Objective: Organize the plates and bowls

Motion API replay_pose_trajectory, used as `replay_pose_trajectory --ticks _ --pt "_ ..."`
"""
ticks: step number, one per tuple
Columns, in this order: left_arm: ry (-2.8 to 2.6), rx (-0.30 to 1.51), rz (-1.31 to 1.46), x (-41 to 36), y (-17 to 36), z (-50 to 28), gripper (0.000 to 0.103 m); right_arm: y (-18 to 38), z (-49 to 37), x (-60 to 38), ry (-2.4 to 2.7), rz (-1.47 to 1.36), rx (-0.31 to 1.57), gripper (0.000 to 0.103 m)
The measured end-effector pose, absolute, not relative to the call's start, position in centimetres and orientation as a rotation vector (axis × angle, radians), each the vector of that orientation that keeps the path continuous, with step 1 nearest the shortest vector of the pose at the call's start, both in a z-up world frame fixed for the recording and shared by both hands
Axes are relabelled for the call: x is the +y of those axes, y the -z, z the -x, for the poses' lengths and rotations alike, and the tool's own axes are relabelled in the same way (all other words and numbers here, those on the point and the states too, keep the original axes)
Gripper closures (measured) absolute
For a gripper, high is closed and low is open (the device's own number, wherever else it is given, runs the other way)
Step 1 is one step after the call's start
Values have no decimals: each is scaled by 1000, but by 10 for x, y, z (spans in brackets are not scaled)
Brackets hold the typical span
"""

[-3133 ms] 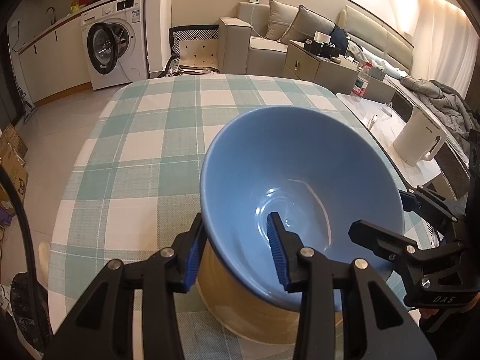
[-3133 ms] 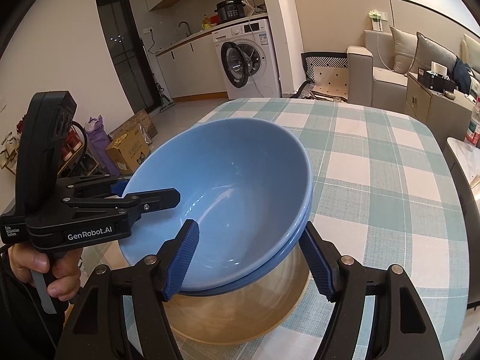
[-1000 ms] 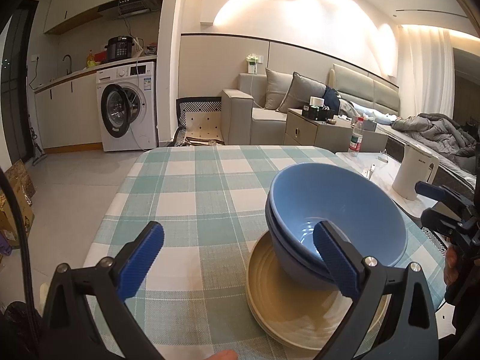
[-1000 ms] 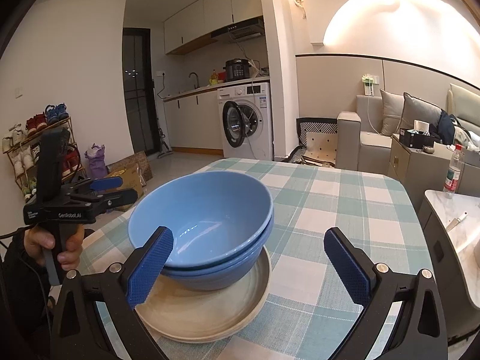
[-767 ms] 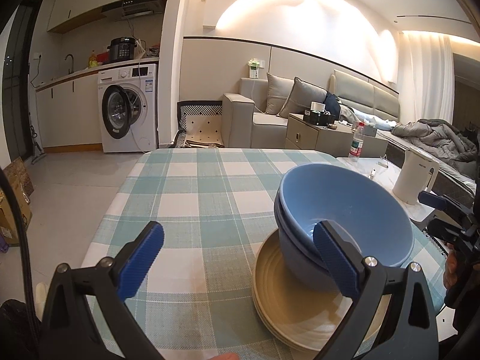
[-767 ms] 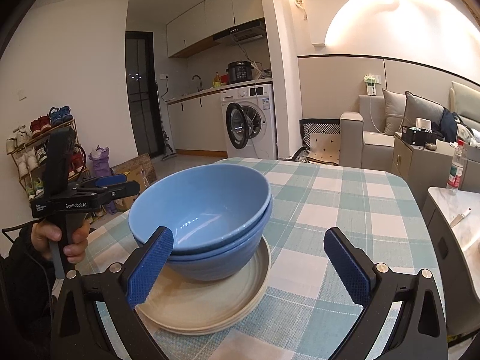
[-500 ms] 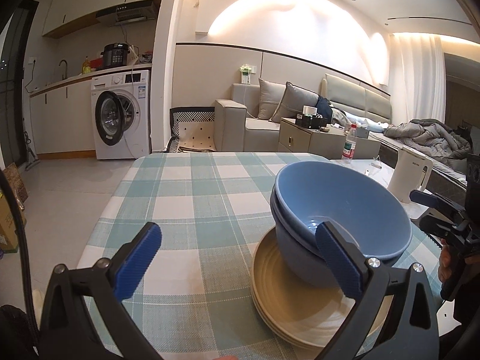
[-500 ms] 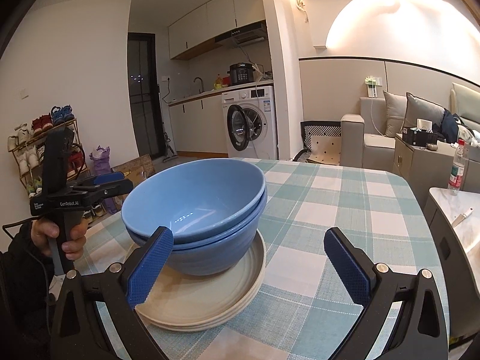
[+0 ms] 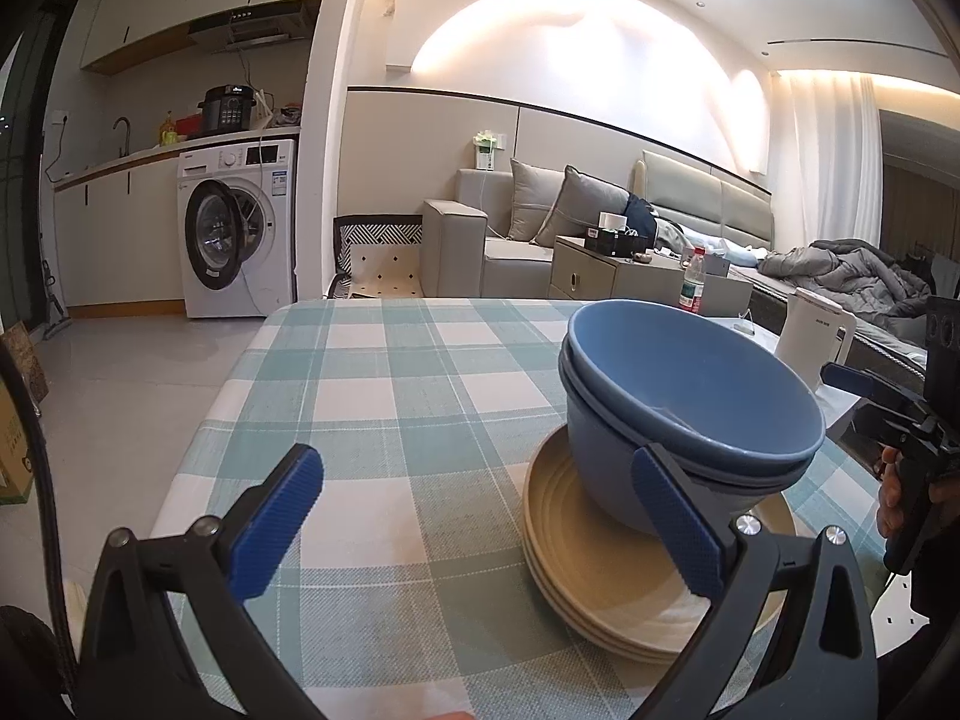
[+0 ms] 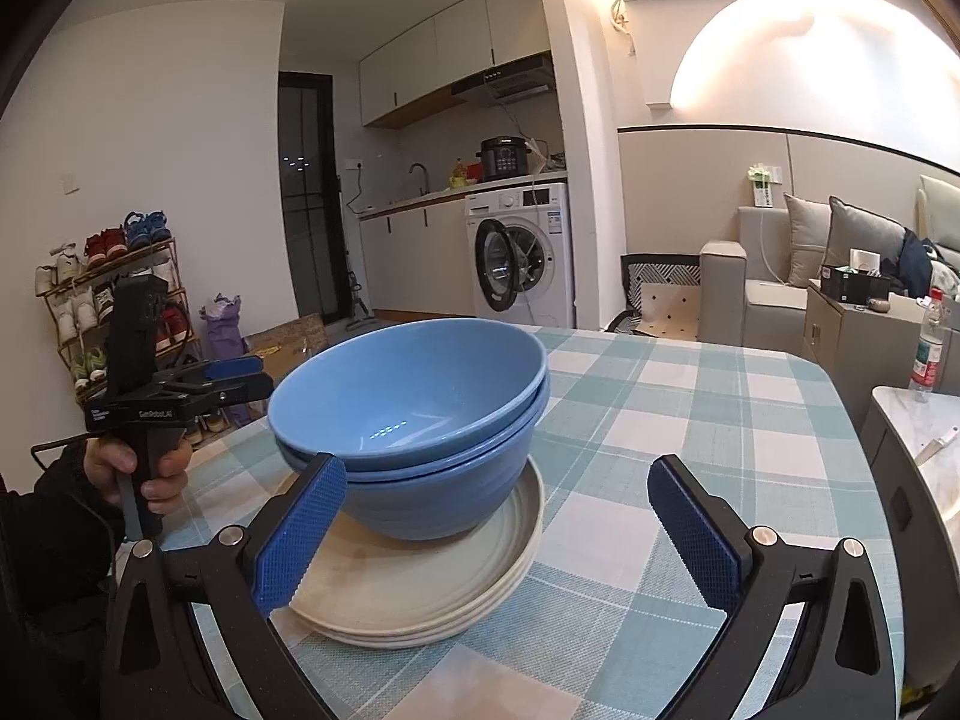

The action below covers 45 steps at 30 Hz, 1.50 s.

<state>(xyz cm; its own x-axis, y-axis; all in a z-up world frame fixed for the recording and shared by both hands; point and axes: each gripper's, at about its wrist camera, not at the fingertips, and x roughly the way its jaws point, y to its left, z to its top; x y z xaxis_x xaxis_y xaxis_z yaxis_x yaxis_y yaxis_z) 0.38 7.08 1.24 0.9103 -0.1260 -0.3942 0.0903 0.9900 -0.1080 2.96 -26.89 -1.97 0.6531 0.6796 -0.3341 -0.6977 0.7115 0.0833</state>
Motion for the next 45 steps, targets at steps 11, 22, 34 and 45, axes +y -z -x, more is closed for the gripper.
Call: replay_pose_trajectory --ticks 11,22,34,45 --pt "80 395 80 71 -5 7 0 30 -16 -260 -760 94 354 1" --pt "63 368 70 68 1 8 0 34 -16 -266 -748 66 330 1" --pt "65 362 54 66 0 11 0 35 -12 -263 -764 80 339 1" --pt "60 367 49 64 -1 10 0 35 -13 -263 -766 80 339 1"
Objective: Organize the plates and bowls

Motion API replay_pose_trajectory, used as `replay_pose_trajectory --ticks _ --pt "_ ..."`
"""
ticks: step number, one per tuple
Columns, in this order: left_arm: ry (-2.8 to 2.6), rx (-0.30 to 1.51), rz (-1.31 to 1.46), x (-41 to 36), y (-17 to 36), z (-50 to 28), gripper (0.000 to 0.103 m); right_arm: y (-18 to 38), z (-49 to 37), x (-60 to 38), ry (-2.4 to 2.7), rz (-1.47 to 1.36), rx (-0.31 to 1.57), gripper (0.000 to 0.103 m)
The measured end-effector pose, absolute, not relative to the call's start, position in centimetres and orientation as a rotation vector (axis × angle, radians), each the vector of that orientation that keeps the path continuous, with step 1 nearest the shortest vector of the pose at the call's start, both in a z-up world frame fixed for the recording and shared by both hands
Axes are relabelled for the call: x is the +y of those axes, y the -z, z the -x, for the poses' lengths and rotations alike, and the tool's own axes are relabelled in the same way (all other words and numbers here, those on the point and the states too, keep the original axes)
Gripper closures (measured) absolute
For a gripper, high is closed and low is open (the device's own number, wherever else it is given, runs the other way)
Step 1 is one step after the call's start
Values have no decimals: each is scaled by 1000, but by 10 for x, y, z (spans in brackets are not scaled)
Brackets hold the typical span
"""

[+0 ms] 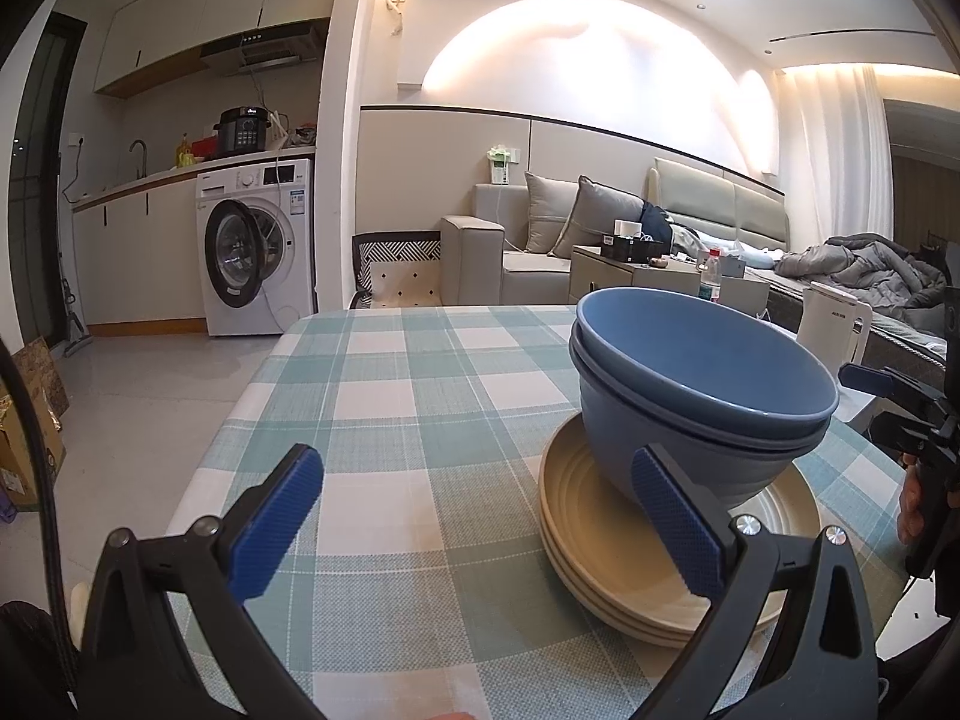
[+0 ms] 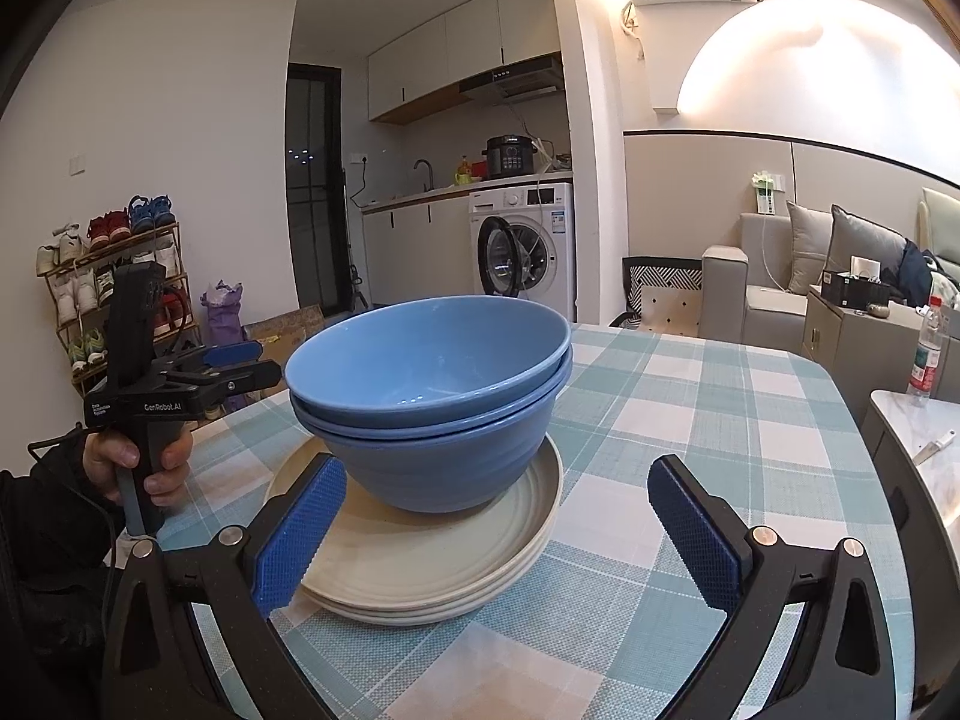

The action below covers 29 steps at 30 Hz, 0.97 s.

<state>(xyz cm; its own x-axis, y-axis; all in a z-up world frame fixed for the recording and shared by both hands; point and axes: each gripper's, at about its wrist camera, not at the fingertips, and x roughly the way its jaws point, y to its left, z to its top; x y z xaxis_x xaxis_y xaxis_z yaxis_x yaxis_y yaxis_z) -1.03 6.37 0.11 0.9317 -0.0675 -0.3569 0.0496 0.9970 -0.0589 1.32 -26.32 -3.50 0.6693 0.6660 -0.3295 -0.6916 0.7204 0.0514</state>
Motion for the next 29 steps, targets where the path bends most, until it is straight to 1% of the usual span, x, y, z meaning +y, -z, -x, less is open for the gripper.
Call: replay_pose_trajectory --ticks 29 --pt "60 355 31 60 -4 11 0 35 -13 -263 -766 80 341 1"
